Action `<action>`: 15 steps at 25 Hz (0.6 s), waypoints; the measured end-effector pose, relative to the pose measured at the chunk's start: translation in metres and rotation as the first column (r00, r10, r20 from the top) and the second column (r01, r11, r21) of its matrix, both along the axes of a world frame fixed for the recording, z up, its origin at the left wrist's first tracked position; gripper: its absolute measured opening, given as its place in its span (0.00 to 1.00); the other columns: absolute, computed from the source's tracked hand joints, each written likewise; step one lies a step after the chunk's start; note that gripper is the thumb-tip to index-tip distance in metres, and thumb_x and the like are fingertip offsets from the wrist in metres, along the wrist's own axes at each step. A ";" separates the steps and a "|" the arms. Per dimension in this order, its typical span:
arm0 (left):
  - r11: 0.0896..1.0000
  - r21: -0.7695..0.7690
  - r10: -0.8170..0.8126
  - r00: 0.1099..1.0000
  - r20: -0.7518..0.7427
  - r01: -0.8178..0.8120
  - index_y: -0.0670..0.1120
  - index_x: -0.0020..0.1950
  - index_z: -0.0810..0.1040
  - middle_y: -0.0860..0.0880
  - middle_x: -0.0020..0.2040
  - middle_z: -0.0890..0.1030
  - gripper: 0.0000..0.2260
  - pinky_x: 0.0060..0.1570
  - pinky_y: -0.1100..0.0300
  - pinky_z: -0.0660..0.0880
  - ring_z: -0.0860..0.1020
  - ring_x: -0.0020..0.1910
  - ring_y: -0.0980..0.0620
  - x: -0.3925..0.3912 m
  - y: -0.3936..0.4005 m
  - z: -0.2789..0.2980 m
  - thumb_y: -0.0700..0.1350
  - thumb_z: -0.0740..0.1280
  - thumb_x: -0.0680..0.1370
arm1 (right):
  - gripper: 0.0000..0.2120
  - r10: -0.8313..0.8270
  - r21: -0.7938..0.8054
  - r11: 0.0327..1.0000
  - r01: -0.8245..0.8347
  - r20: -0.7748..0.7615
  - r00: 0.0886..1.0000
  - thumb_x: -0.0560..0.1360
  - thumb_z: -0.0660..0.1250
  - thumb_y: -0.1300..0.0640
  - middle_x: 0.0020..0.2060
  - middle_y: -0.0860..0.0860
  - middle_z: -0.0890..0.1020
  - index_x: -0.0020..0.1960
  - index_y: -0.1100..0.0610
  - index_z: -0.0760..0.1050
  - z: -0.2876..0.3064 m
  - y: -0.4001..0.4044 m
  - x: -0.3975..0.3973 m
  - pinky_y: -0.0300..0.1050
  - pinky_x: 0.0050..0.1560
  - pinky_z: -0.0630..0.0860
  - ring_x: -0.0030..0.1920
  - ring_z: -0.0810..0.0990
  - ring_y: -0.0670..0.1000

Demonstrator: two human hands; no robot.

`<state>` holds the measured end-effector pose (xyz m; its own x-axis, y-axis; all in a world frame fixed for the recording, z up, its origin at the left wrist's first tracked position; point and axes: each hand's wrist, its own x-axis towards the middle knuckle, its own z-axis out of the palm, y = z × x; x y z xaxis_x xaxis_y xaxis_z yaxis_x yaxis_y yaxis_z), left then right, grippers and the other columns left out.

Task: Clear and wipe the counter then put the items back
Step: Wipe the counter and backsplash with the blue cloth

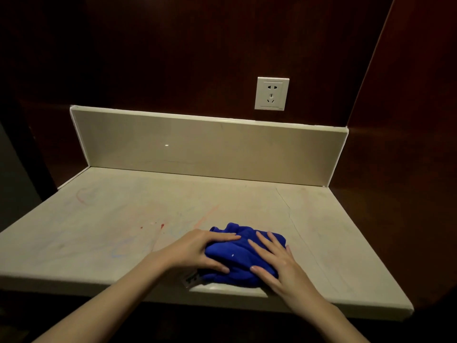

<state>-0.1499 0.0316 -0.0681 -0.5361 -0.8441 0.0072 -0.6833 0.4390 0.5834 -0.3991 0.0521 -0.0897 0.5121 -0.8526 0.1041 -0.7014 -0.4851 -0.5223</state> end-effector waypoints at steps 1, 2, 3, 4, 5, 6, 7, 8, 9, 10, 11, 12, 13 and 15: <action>1.000 0.010 0.002 1.000 -0.002 -0.002 0.65 0.71 0.64 0.62 0.68 0.72 0.32 0.67 0.62 0.67 0.71 0.65 0.62 0.004 -0.012 0.000 0.57 0.74 0.70 | 0.28 -0.005 0.003 1.000 0.005 0.004 1.000 0.67 0.43 0.24 0.69 0.27 0.45 0.66 0.27 0.49 0.000 -0.011 0.005 0.38 0.71 0.36 0.68 0.34 0.26; 1.000 0.015 0.006 1.000 -0.008 -0.006 0.65 0.71 0.64 0.61 0.68 0.73 0.32 0.67 0.61 0.68 0.71 0.65 0.61 0.009 -0.024 0.000 0.57 0.73 0.70 | 0.25 -0.014 0.014 1.000 0.014 0.006 1.000 0.70 0.47 0.28 0.70 0.28 0.46 0.66 0.28 0.49 0.000 -0.022 0.010 0.39 0.72 0.37 0.69 0.35 0.28; 1.000 0.013 0.009 1.000 -0.010 -0.009 0.64 0.71 0.64 0.60 0.67 0.73 0.32 0.66 0.60 0.68 0.72 0.64 0.60 0.014 -0.038 -0.001 0.58 0.73 0.70 | 0.23 -0.029 0.026 0.999 0.029 0.015 0.999 0.74 0.51 0.33 0.70 0.30 0.47 0.67 0.29 0.49 0.001 -0.035 0.016 0.40 0.72 0.38 0.70 0.37 0.30; 1.000 0.007 0.012 1.000 -0.009 -0.012 0.64 0.71 0.65 0.60 0.67 0.74 0.32 0.66 0.59 0.69 0.72 0.64 0.60 0.019 -0.052 -0.002 0.58 0.73 0.70 | 0.23 -0.043 0.029 0.999 0.042 0.024 0.999 0.76 0.54 0.38 0.71 0.31 0.48 0.69 0.31 0.50 0.002 -0.048 0.021 0.41 0.73 0.39 0.71 0.38 0.32; 1.000 -0.002 0.016 1.000 -0.003 -0.016 0.65 0.71 0.65 0.60 0.66 0.75 0.32 0.65 0.59 0.69 0.73 0.63 0.59 0.024 -0.067 -0.003 0.59 0.73 0.69 | 0.24 -0.054 0.027 0.998 0.053 0.031 0.998 0.78 0.56 0.41 0.72 0.32 0.49 0.70 0.33 0.51 0.002 -0.061 0.026 0.42 0.73 0.40 0.72 0.40 0.33; 1.000 -0.009 0.021 1.000 0.007 -0.021 0.65 0.71 0.65 0.60 0.66 0.75 0.32 0.64 0.58 0.70 0.74 0.63 0.59 0.029 -0.083 -0.004 0.60 0.73 0.69 | 0.24 -0.066 0.027 0.998 0.065 0.038 0.997 0.78 0.57 0.43 0.72 0.33 0.50 0.71 0.34 0.52 0.002 -0.075 0.031 0.43 0.74 0.40 0.72 0.41 0.34; 1.000 -0.010 0.025 1.000 0.016 -0.025 0.65 0.70 0.66 0.60 0.65 0.76 0.32 0.64 0.58 0.70 0.74 0.62 0.59 0.034 -0.099 -0.004 0.61 0.73 0.68 | 0.24 -0.076 0.030 0.997 0.074 0.041 0.996 0.79 0.57 0.43 0.73 0.34 0.51 0.72 0.36 0.53 0.003 -0.089 0.036 0.45 0.74 0.41 0.72 0.41 0.35; 1.000 -0.007 0.025 1.000 0.019 -0.025 0.65 0.70 0.66 0.60 0.65 0.76 0.32 0.64 0.58 0.70 0.74 0.62 0.59 0.038 -0.116 -0.004 0.61 0.73 0.68 | 0.24 -0.087 0.038 0.996 0.085 0.043 0.995 0.79 0.58 0.44 0.73 0.34 0.52 0.73 0.37 0.54 0.003 -0.105 0.041 0.46 0.75 0.42 0.72 0.42 0.35; 1.000 -0.004 0.025 1.000 0.020 -0.025 0.65 0.70 0.66 0.60 0.65 0.76 0.32 0.64 0.58 0.70 0.74 0.62 0.59 0.042 -0.132 -0.003 0.62 0.73 0.68 | 0.25 -0.097 0.043 0.994 0.095 0.043 0.994 0.79 0.58 0.44 0.74 0.35 0.52 0.73 0.38 0.55 0.004 -0.119 0.045 0.47 0.75 0.42 0.73 0.42 0.35; 1.000 -0.004 0.022 1.000 0.019 -0.022 0.65 0.70 0.67 0.60 0.65 0.76 0.32 0.64 0.58 0.70 0.74 0.62 0.59 0.045 -0.147 -0.003 0.62 0.73 0.68 | 0.24 -0.107 0.045 0.993 0.105 0.044 0.993 0.79 0.58 0.45 0.74 0.36 0.53 0.74 0.39 0.56 0.005 -0.133 0.049 0.48 0.76 0.43 0.73 0.43 0.36; 1.000 -0.006 0.022 1.000 0.019 -0.022 0.64 0.70 0.67 0.59 0.65 0.76 0.32 0.64 0.58 0.70 0.74 0.63 0.58 0.048 -0.162 -0.003 0.61 0.73 0.68 | 0.24 -0.120 0.046 0.992 0.118 0.046 0.992 0.79 0.58 0.45 0.74 0.37 0.53 0.74 0.40 0.56 0.006 -0.146 0.054 0.49 0.76 0.42 0.73 0.43 0.36; 1.000 -0.008 0.021 1.000 0.019 -0.021 0.63 0.70 0.67 0.59 0.65 0.76 0.32 0.64 0.58 0.69 0.74 0.63 0.58 0.051 -0.176 -0.003 0.60 0.74 0.68 | 0.24 -0.135 0.048 0.990 0.132 0.045 0.990 0.79 0.58 0.45 0.75 0.38 0.54 0.74 0.40 0.57 0.007 -0.158 0.057 0.50 0.75 0.42 0.73 0.44 0.37; 1.000 -0.011 0.019 1.000 0.018 -0.018 0.63 0.70 0.68 0.58 0.65 0.76 0.32 0.64 0.59 0.69 0.74 0.63 0.57 0.054 -0.190 -0.003 0.59 0.74 0.69 | 0.24 -0.150 0.051 0.988 0.147 0.044 0.988 0.79 0.59 0.46 0.75 0.39 0.55 0.74 0.41 0.57 0.008 -0.172 0.061 0.50 0.75 0.41 0.74 0.45 0.38; 1.000 -0.016 0.013 1.000 0.003 -0.013 0.61 0.71 0.68 0.58 0.66 0.75 0.31 0.64 0.62 0.68 0.73 0.64 0.57 0.057 -0.214 -0.002 0.58 0.75 0.69 | 0.24 -0.174 0.053 0.984 0.171 0.041 0.984 0.79 0.59 0.46 0.76 0.40 0.56 0.74 0.41 0.58 0.010 -0.194 0.067 0.51 0.74 0.40 0.76 0.47 0.41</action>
